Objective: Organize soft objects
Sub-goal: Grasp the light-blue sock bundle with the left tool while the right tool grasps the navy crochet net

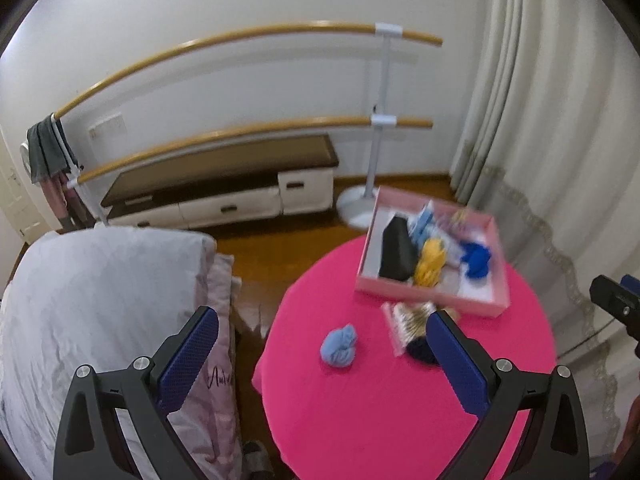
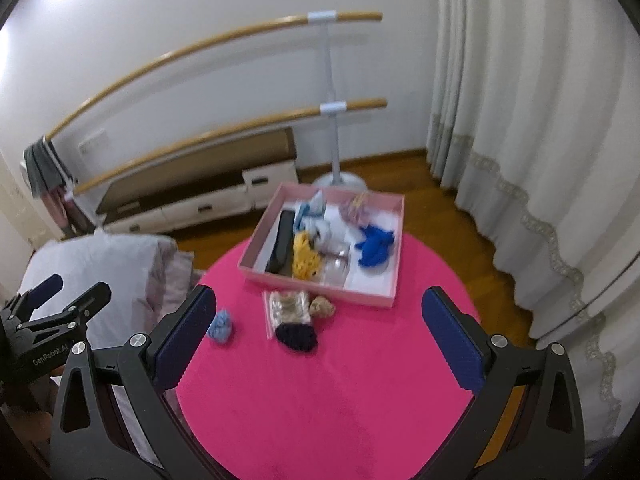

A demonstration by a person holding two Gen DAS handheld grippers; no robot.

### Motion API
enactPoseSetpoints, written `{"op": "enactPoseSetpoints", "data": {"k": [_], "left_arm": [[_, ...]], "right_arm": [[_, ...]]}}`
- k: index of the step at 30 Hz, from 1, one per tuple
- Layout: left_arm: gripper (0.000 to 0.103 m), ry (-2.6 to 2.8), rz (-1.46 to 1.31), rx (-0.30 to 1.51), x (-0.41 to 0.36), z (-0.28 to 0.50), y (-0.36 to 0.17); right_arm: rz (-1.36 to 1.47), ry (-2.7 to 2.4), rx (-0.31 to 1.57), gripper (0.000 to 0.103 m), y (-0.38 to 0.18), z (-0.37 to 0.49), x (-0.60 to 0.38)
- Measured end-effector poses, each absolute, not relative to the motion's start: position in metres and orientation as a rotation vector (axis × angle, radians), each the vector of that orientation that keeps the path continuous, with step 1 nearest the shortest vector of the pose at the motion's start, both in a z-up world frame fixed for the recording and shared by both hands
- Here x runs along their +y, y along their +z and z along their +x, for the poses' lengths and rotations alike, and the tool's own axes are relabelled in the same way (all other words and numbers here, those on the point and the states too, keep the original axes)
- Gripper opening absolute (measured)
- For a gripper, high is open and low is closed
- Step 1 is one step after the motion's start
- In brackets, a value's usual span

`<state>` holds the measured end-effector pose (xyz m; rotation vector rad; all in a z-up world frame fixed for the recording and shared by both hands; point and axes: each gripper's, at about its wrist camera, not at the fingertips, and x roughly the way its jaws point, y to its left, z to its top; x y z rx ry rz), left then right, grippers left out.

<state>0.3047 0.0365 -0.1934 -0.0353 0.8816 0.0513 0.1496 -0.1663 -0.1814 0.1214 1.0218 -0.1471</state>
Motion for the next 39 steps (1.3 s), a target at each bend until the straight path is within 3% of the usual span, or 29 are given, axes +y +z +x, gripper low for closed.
{"op": "enactPoseSetpoints", "data": {"k": [24, 33, 37, 39], "left_arm": [[0.098, 0.015, 0.011, 1.203, 0.017, 0.478, -0.438], [0.088, -0.014, 0.032, 1.269, 0.013, 0.507, -0.498], [0.073, -0.03, 0.034, 1.307, 0.013, 0.515, -0.516], [0.071, -0.033, 0.008, 1.316, 0.016, 0.518, -0.521]], "right_arm": [[0.133, -0.083, 1.454, 0.094, -0.414, 0.206, -0.162], [0.19, -0.078, 1.5, 0.09, -0.451, 0.208, -0.162], [0.217, -0.062, 1.512, 0.085, -0.461, 0.214, -0.16], [0.211, -0.059, 1.511, 0.085, -0.463, 0.216, -0.159]]}}
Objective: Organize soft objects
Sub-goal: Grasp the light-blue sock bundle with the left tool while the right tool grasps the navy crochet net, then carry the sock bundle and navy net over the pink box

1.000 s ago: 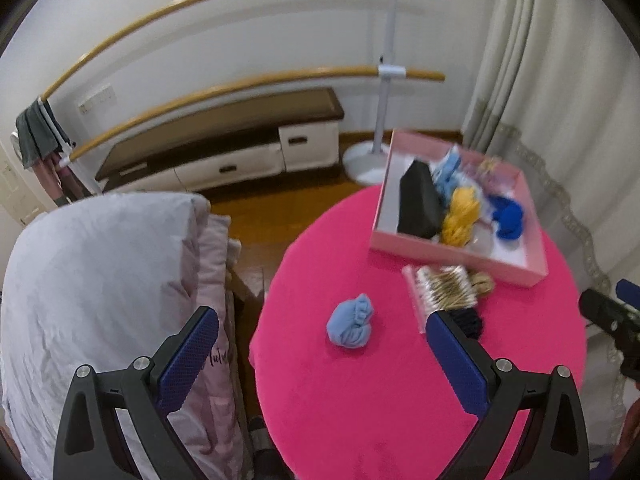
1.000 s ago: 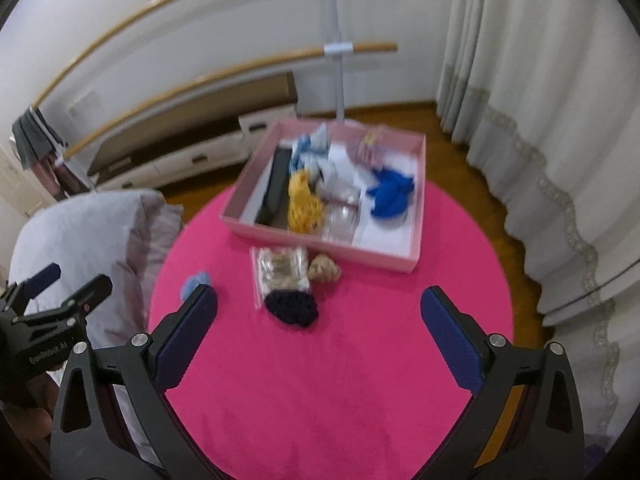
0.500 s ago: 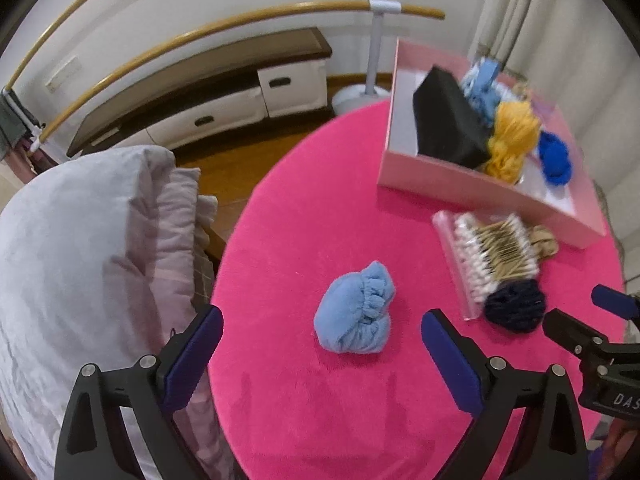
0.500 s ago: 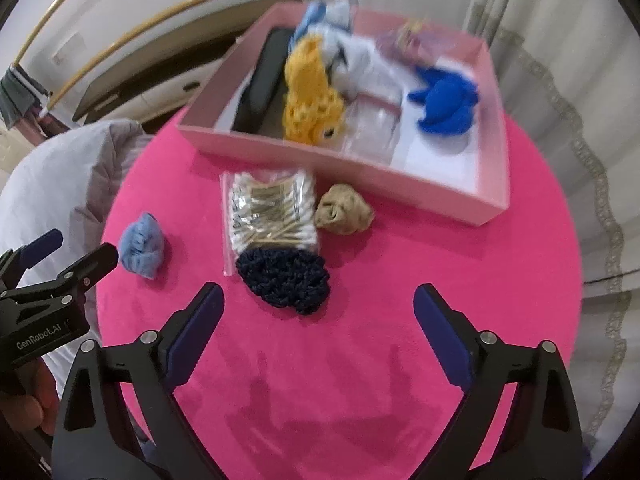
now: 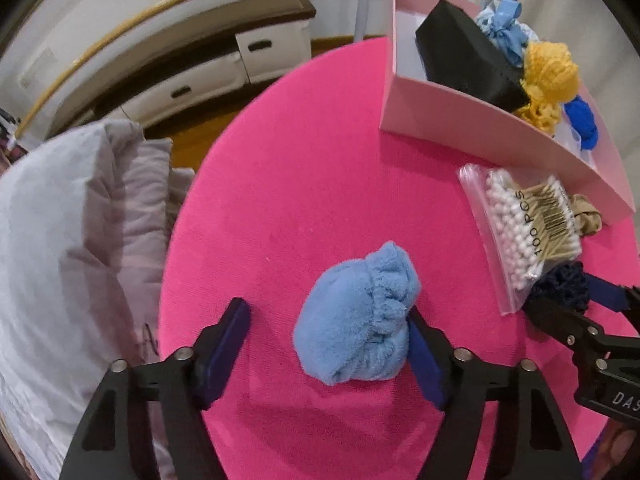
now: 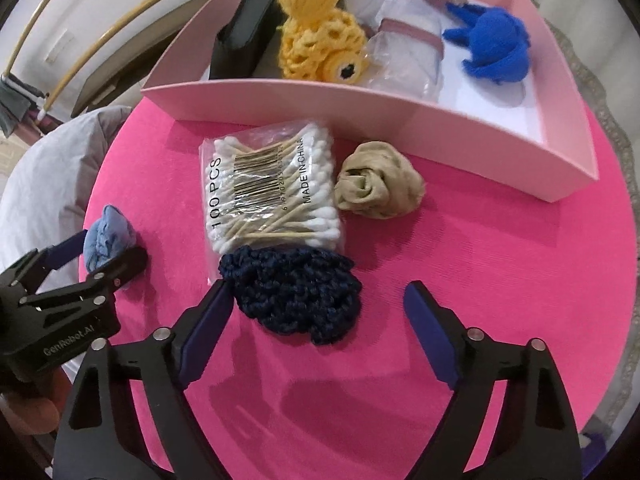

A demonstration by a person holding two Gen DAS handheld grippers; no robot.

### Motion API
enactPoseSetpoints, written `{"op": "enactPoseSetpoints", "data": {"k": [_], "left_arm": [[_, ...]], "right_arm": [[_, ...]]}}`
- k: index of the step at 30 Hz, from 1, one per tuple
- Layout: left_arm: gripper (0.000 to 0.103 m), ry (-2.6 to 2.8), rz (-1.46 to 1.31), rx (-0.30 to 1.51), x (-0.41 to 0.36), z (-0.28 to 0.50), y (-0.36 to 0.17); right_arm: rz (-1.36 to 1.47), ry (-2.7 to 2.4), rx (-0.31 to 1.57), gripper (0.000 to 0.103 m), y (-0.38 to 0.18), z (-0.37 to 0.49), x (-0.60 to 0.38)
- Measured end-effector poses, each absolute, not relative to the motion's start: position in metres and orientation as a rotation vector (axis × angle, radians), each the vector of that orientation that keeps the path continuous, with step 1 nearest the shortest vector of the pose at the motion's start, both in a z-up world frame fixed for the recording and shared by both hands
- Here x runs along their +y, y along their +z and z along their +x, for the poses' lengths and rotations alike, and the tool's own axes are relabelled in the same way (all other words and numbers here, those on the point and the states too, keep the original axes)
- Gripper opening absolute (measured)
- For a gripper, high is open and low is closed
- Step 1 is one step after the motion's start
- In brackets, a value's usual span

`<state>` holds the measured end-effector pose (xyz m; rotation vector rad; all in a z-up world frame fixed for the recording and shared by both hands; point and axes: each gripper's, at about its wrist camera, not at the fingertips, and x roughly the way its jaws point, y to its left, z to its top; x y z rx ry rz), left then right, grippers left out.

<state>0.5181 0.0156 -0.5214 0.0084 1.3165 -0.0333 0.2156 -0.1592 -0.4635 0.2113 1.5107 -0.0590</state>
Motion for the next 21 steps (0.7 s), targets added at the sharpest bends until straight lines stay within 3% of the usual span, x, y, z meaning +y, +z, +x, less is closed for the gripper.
{"op": "enactPoseSetpoints", "data": {"k": [3, 5, 7, 11, 21], "left_arm": [[0.063, -0.038, 0.007, 1.316, 0.016, 0.522, -0.525], [0.051, -0.047, 0.009, 1.317, 0.016, 0.524, -0.524], [0.043, -0.061, 0.009, 1.321, 0.017, 0.526, -0.525], [0.038, -0.058, -0.014, 1.341, 0.025, 0.533, -0.525], [0.038, -0.062, -0.011, 1.308, 0.028, 0.52, -0.495]], "right_arm": [[0.208, -0.054, 1.506, 0.076, -0.462, 0.218, -0.159], [0.219, -0.056, 1.497, 0.052, -0.46, 0.219, -0.163], [0.241, -0.055, 1.496, 0.039, -0.457, 0.219, -0.169], [0.273, -0.042, 1.498, 0.021, -0.453, 0.215, -0.179], [0.336, -0.071, 1.471, 0.015, -0.422, 0.184, -0.204]]}}
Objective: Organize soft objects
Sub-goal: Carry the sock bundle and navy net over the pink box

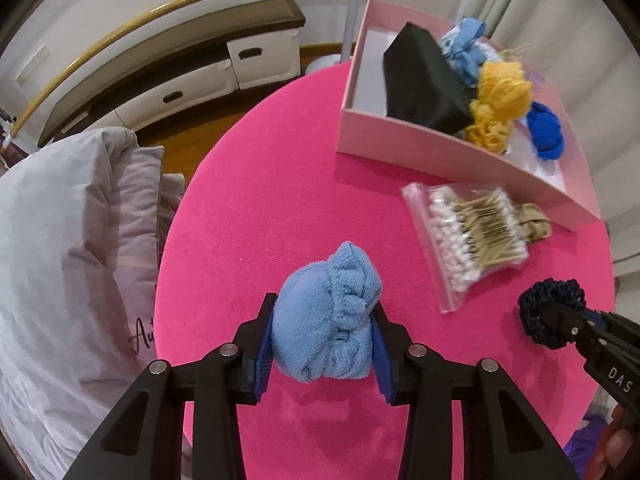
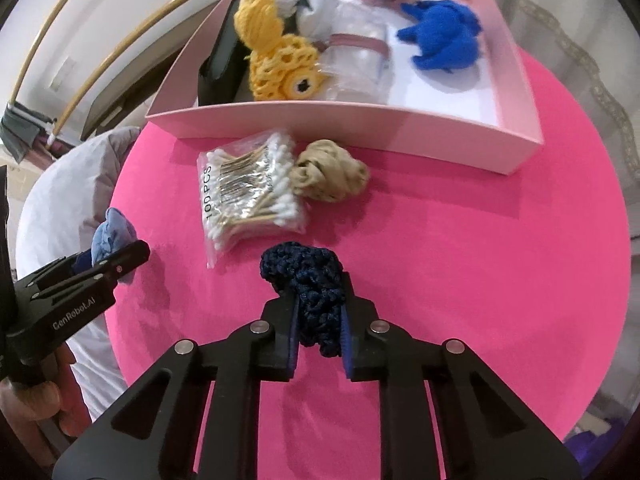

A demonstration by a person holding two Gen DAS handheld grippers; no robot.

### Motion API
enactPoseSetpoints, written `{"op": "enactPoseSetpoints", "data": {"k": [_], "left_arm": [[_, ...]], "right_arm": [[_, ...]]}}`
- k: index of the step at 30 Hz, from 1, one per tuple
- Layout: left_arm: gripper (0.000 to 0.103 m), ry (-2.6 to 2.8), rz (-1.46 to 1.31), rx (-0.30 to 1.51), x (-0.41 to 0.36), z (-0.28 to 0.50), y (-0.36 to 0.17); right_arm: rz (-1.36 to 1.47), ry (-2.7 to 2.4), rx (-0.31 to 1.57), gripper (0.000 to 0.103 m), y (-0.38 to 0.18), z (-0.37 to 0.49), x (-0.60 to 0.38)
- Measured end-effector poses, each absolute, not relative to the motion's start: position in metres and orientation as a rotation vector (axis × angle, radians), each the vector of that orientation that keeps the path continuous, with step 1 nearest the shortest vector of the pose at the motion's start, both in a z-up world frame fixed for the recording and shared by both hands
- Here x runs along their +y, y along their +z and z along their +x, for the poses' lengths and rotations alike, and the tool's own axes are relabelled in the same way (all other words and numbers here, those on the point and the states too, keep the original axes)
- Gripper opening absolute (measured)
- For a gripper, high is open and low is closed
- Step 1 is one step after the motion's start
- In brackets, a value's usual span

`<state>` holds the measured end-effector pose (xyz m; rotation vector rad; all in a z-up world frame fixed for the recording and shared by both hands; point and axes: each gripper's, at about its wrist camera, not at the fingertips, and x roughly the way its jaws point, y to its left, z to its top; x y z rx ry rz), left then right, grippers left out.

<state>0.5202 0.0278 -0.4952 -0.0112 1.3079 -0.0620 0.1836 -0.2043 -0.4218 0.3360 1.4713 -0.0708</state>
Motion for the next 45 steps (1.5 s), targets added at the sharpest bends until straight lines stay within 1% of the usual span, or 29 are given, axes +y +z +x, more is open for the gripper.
{"op": "enactPoseSetpoints", "data": {"k": [3, 7, 18, 23, 30, 36, 40, 45], "left_arm": [[0.038, -0.067, -0.009, 1.294, 0.026, 0.511, -0.48], [0.038, -0.084, -0.002, 1.265, 0.018, 0.496, -0.444], [0.038, -0.152, 0.008, 1.101, -0.001, 0.456, -0.332], [0.038, -0.187, 0.018, 1.03, -0.013, 0.44, -0.279], [0.038, -0.23, 0.024, 0.934, -0.024, 0.421, -0.215], [0.038, -0.254, 0.014, 0.864, -0.024, 0.407, -0.178], [0.038, -0.257, 0.012, 0.848, -0.021, 0.408, -0.169], [0.038, -0.25, 0.007, 0.87, -0.022, 0.422, -0.175]], "right_arm": [[0.35, -0.081, 1.444, 0.015, -0.405, 0.175, -0.213], [0.365, -0.093, 1.398, 0.015, -0.373, 0.162, -0.227], [0.348, -0.133, 1.141, 0.015, -0.241, 0.146, -0.248], [0.341, -0.142, 1.048, 0.015, -0.199, 0.146, -0.25], [0.334, -0.155, 0.957, 0.015, -0.164, 0.15, -0.252], [0.318, -0.167, 0.896, 0.015, -0.138, 0.153, -0.252], [0.314, -0.162, 0.882, 0.015, -0.131, 0.162, -0.253], [0.313, -0.15, 0.909, 0.015, -0.143, 0.182, -0.258]]}}
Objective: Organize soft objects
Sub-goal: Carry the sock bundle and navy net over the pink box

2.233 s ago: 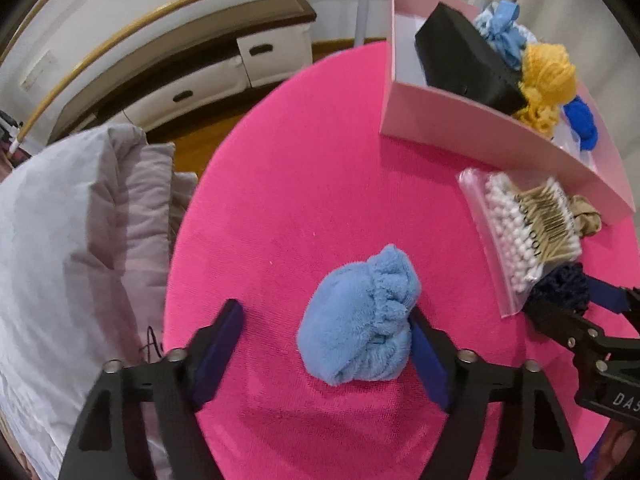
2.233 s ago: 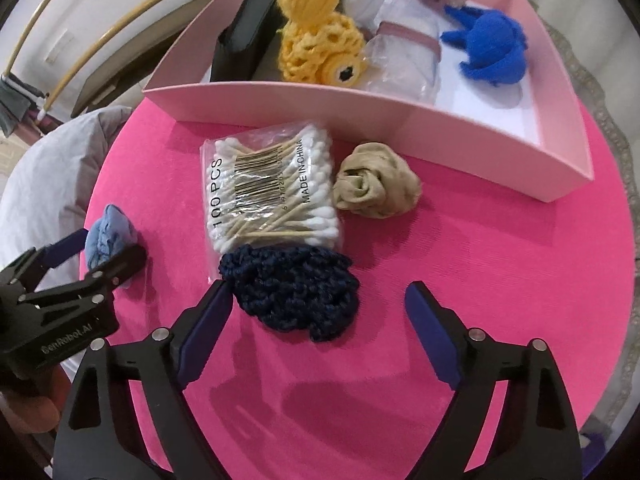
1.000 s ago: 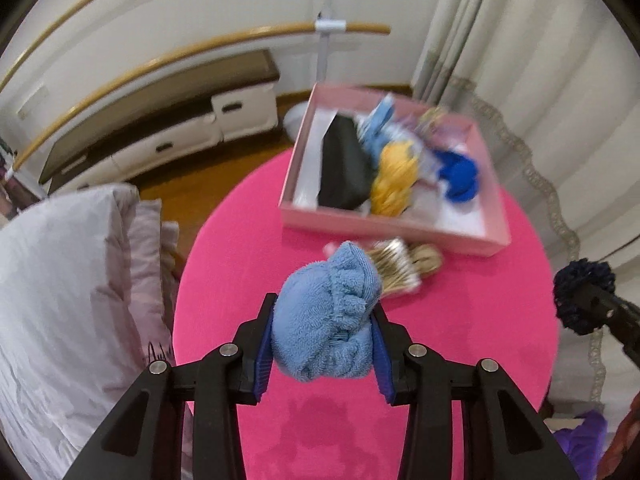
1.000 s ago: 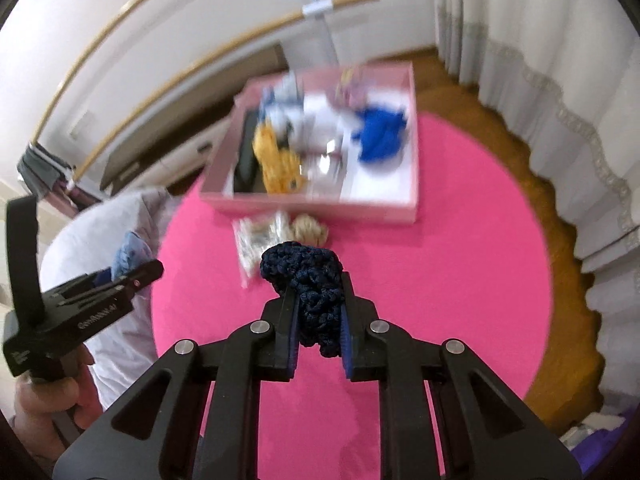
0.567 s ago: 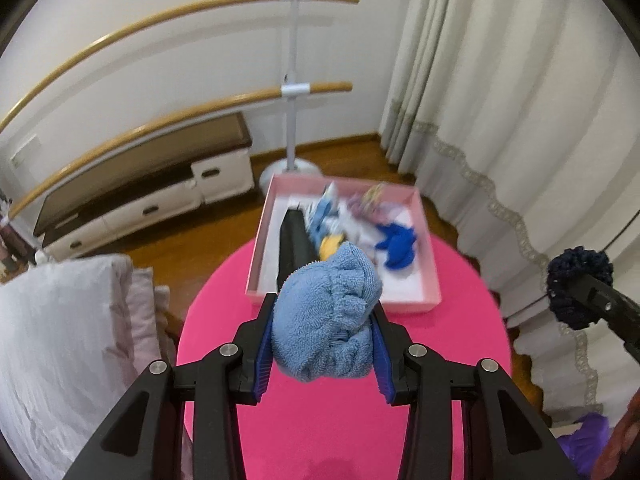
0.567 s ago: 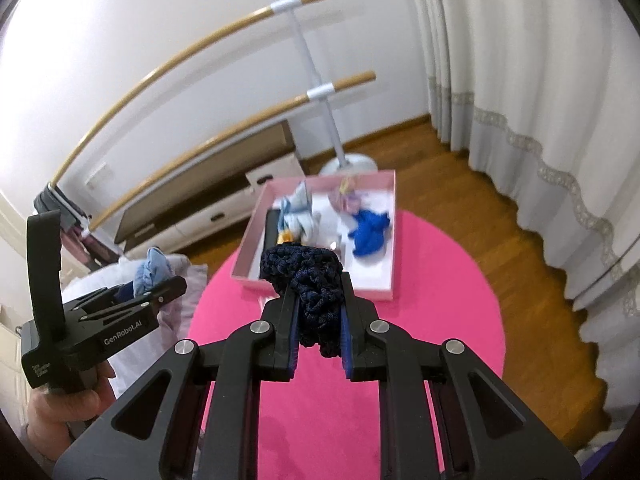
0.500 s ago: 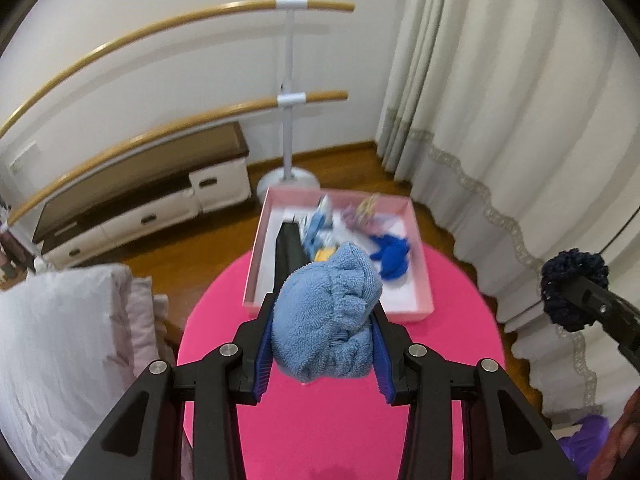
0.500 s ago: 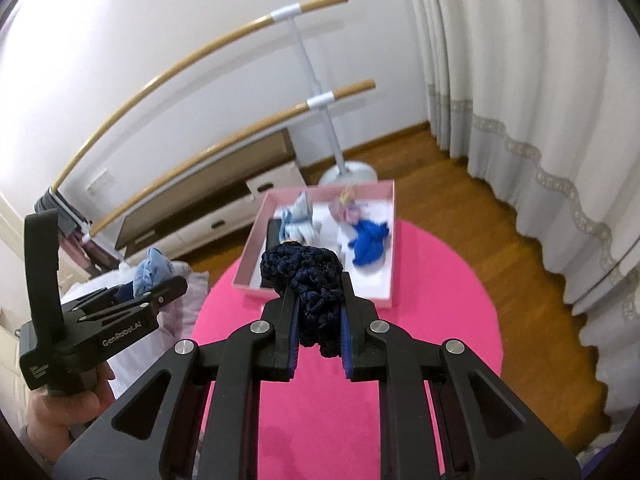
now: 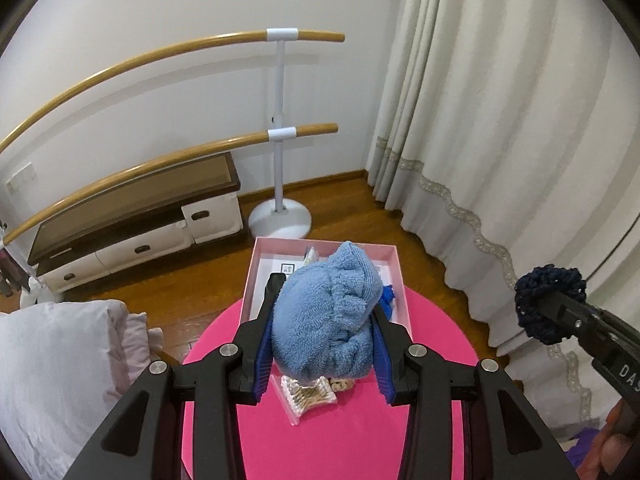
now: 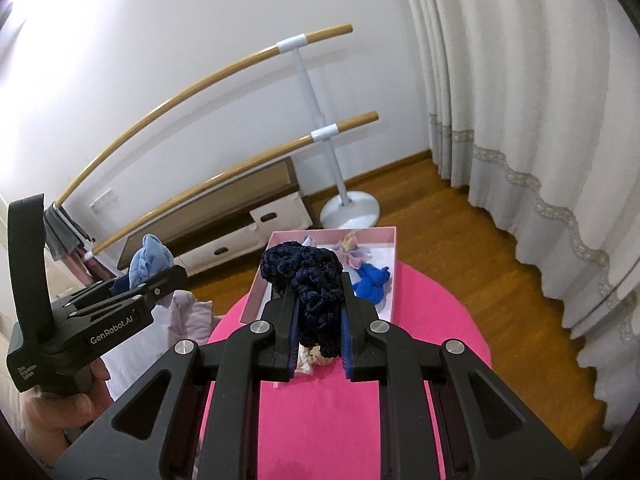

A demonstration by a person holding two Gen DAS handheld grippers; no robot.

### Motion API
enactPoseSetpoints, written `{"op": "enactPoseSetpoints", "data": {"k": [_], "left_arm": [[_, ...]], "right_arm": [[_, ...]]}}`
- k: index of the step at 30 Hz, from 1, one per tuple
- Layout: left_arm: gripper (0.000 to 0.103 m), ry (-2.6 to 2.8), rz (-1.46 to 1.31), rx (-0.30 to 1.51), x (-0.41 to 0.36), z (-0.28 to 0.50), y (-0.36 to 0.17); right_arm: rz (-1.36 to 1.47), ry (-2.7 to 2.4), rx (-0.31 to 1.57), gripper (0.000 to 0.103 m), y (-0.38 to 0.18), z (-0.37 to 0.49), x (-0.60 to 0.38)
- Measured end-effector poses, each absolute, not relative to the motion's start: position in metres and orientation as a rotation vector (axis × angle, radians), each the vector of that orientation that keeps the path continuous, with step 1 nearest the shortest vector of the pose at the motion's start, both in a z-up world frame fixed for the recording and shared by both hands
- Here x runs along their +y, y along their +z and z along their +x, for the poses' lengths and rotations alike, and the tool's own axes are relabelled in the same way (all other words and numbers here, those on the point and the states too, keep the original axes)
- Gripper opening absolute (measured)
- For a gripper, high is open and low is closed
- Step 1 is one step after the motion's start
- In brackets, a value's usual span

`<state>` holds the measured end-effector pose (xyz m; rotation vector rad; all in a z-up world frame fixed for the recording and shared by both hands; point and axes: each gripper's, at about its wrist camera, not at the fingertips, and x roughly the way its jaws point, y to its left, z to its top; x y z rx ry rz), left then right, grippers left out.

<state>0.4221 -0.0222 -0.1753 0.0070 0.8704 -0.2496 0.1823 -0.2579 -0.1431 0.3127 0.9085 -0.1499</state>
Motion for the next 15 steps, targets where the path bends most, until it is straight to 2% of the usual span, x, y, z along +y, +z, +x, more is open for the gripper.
{"op": "enactPoseSetpoints", "data": {"k": [5, 15], "left_arm": [[0.038, -0.241, 0.001, 0.92, -0.036, 0.449, -0.194], [0.038, -0.252, -0.002, 1.064, -0.067, 0.511, -0.251]], "right_arm": [[0.329, -0.144, 0.963, 0.015, -0.173, 0.214, -0.27], [0.396, -0.134, 1.141, 0.015, -0.272, 0.28, -0.304]]}}
